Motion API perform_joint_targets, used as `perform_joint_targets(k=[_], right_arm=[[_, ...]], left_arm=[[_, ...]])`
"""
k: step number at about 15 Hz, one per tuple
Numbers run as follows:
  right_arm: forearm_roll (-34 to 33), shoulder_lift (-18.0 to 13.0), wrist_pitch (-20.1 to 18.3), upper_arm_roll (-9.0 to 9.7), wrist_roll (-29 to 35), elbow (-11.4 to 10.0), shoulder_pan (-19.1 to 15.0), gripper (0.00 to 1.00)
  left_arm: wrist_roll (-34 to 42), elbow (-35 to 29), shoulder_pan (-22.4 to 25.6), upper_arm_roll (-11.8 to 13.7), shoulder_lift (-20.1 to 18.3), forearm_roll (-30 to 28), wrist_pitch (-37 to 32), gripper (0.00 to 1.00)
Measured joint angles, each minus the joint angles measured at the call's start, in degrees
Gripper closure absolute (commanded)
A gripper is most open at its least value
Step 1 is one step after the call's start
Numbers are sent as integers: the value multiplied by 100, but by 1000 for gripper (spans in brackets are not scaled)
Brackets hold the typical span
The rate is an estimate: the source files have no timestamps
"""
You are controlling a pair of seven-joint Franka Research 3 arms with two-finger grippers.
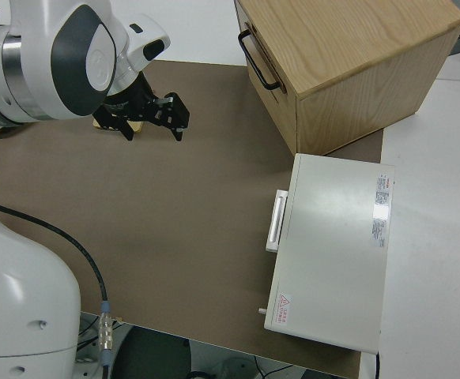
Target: Pick gray plate from table and place it on lower plate rack with left arm
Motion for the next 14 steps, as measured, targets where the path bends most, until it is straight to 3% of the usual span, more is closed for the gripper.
perform_joint_targets(k=[6,14], right_arm=[[0,0,0,0,0,0,0,11],[0,0,0,0,0,0,0,11]], left_arm=[[-717,-10,80,7,88,1029,-132,1000],[-1672,-234,80,3,267,1712,-197,1000]])
